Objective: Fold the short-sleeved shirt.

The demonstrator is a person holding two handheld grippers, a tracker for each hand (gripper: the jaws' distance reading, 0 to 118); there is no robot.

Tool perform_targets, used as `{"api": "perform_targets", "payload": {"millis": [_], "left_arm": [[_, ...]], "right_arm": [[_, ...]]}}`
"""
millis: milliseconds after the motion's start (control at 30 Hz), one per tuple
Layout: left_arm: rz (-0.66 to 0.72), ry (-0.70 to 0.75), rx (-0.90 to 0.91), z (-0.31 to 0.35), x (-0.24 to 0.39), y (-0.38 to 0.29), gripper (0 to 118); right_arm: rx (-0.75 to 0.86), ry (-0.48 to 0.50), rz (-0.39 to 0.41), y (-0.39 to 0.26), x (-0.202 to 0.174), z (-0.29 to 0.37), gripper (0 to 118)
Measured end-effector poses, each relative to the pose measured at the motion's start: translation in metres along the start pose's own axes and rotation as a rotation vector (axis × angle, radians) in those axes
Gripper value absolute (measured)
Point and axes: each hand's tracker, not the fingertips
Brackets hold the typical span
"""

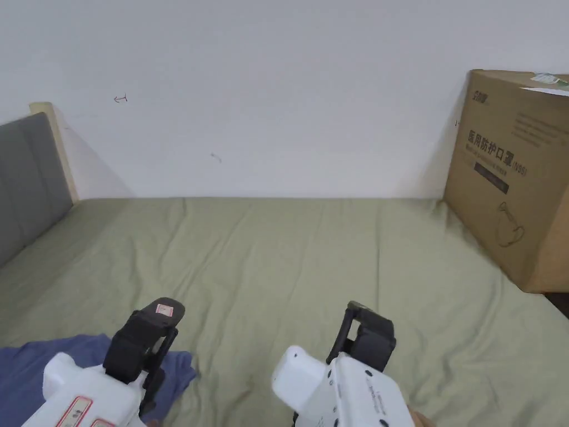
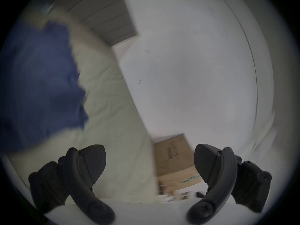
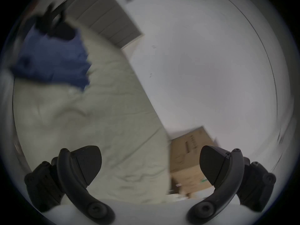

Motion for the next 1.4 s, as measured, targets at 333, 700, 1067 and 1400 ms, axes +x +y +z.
{"api": "perform_targets", "payload": {"millis": [333,700,1067,1400], "left_arm": [[-1.259,0.012,0.167,0.019,0.107,-0.039,118],[-1.223,0.075,0.175,0.024,0.109,-0.046,61],[-1.173,0.081,0.179,0.021,0.101,-0.04,0],[-1.145,0.121,0.192,0.033,0.096,-0.02,0]], "right_arm": [[0.078,0.001,-1.204,-0.073,0.089,0.009,118],[0.173,-0.153,-1.026,-0.067,0.082,0.033,114],[0.137,-0.114,-1.039,-0.066,0.079,0.025,1],[0.184,-0.027,-1.003,-0.038,0.078,0.015,0]]}}
